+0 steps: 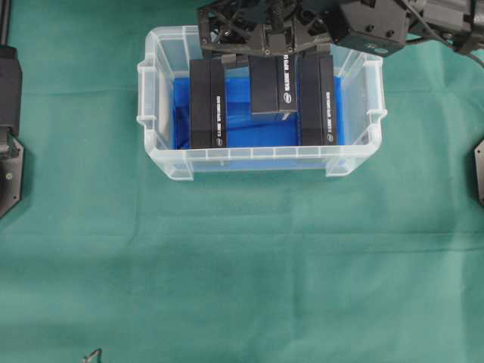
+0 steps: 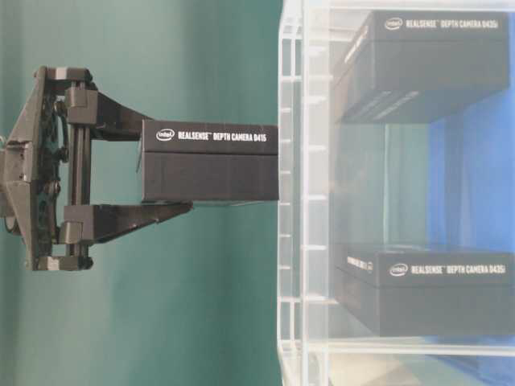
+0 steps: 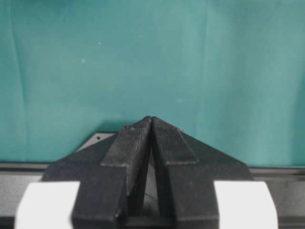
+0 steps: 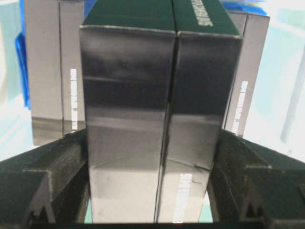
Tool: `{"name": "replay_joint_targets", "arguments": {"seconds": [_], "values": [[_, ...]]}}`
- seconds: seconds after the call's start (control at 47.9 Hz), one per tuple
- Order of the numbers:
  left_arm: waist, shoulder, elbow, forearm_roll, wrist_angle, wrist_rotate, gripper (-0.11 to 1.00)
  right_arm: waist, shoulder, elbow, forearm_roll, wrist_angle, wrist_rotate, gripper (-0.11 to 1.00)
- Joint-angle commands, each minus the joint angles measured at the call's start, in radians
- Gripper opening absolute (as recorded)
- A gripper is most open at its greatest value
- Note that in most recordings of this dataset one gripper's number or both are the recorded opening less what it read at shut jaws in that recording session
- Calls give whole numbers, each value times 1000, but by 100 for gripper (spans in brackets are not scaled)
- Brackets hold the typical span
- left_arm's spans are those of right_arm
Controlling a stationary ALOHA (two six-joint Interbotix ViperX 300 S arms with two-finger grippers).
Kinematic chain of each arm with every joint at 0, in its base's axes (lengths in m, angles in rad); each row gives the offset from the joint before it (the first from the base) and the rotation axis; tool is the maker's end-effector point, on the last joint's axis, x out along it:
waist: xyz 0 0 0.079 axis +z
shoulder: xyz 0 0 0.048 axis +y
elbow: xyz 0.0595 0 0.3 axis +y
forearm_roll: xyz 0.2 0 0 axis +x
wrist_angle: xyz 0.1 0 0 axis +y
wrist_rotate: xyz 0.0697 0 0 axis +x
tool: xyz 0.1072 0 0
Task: Take the box out of the case with the right arm.
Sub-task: 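Lift the gripped middle box straight up out of the case, then carry the box with the right gripper toward the table in front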
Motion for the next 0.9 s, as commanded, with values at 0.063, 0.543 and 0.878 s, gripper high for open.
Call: {"name": "replay_joint_targets", "arguments": {"seconds": [0.063, 0.543, 0.878], "values": [[-3, 2, -26, 2, -2, 2, 0, 12, -61, -35, -3, 3, 9, 66], [-3, 3, -28, 2, 0, 2, 0, 173, -77, -44, -3, 72, 150, 66], [-3, 0, -26, 3, 0, 2, 0, 325, -78, -44, -3, 77, 325, 66]]}}
